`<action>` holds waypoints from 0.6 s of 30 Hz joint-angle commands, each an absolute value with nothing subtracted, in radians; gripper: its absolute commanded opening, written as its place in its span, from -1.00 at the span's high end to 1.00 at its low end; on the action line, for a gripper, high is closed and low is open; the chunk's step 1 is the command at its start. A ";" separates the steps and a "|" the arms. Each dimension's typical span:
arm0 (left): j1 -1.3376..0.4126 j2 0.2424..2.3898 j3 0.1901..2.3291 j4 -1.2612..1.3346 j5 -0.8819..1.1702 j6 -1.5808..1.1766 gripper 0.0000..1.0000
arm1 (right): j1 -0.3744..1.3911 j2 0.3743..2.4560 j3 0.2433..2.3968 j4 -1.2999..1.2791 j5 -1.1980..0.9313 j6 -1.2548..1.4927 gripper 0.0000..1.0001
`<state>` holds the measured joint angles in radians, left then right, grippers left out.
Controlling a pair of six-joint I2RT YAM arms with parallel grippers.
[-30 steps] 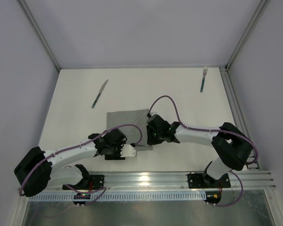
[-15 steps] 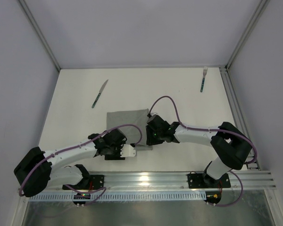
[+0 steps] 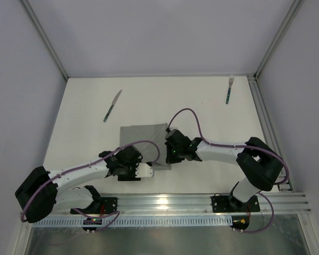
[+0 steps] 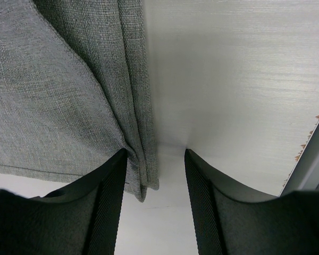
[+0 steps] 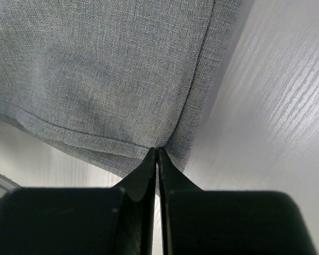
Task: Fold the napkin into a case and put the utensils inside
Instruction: Smooth out the upper triangle-folded napkin at the center of the board.
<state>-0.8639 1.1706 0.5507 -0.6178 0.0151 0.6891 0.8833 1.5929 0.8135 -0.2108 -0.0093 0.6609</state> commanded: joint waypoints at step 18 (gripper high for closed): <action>-0.867 1.015 0.555 -0.703 -0.028 0.729 -0.37 | 0.887 1.450 0.746 -0.238 -0.190 0.565 0.94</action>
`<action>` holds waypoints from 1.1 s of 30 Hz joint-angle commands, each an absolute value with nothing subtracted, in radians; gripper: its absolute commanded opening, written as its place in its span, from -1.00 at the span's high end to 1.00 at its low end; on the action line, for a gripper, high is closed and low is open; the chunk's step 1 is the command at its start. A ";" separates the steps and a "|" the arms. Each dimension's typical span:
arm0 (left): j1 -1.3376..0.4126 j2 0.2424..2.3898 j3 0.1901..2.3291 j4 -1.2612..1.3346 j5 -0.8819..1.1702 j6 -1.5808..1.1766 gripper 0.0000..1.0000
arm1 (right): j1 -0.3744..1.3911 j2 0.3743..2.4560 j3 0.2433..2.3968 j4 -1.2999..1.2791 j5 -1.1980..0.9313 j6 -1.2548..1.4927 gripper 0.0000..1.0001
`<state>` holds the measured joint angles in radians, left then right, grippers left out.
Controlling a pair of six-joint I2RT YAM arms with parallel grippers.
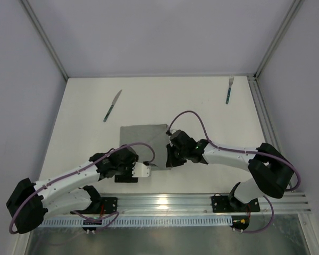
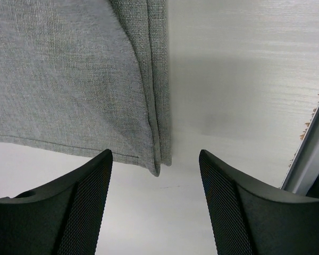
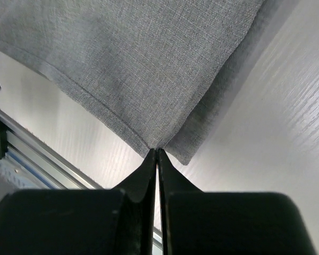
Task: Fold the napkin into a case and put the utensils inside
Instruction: Smooth out the upper triangle-folded napkin at the center of the board.
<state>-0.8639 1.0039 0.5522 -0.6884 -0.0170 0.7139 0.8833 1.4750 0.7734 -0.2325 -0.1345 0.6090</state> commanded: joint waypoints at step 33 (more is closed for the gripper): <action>-0.867 1.078 0.508 -0.634 -0.049 0.765 0.12 | 0.818 1.531 0.802 -0.296 -0.161 0.417 0.94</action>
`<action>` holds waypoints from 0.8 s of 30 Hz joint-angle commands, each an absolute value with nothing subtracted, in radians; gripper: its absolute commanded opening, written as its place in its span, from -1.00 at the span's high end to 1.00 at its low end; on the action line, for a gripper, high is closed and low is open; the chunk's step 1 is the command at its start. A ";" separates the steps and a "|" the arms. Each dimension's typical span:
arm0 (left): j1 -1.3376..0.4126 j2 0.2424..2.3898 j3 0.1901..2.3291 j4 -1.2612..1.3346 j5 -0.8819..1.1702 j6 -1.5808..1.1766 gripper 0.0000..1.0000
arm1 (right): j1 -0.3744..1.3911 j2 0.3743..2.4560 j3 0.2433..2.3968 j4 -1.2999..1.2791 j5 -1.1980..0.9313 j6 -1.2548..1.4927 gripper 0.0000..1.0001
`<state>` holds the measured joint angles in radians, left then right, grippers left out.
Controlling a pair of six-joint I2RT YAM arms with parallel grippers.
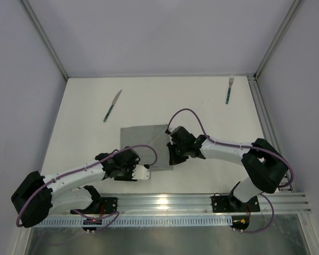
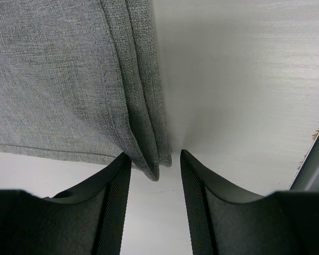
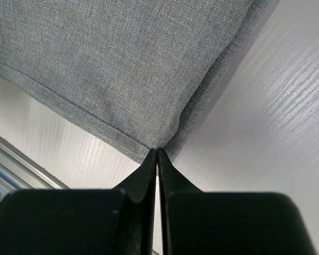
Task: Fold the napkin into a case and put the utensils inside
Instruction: Smooth out the upper triangle-folded napkin at the center of the board.
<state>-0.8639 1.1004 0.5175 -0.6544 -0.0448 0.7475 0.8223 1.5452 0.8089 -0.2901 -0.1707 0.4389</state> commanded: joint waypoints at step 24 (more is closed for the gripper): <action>-0.867 1.092 0.471 -0.592 -0.003 0.808 0.36 | 0.781 1.441 0.726 -0.209 -0.238 0.374 0.38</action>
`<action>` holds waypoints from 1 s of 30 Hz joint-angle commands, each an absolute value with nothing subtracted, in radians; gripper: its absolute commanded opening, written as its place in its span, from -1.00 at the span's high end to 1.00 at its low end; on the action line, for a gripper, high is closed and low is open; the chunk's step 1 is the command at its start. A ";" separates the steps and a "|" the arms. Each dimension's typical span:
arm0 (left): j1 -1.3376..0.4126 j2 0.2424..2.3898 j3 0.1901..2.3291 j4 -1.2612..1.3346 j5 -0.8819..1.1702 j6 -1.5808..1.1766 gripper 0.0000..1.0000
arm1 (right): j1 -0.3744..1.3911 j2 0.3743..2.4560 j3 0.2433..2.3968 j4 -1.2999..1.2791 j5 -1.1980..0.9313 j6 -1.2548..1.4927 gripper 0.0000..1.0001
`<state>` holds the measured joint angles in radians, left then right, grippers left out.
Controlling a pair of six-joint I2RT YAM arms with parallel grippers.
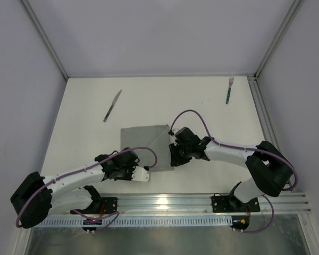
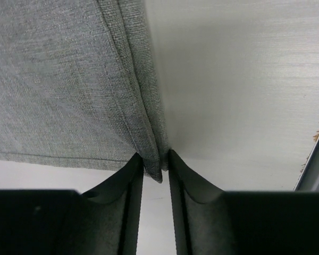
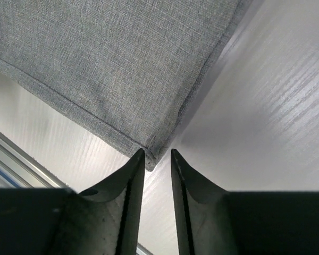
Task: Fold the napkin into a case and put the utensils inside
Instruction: Smooth out the upper triangle-folded napkin at the center of the board, then pick up the upper triangle-folded napkin from the center of the board.
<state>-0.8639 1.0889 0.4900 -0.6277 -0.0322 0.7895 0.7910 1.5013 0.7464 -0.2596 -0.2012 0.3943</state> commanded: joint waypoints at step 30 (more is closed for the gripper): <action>-0.865 0.950 0.525 -0.660 -0.006 0.703 1.00 | 1.081 1.190 0.302 0.426 -0.109 -0.666 -0.38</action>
<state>-0.8639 0.9691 0.4870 -0.6476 -0.0250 0.7151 1.0725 1.1149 0.2256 0.3305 -0.1776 -0.5346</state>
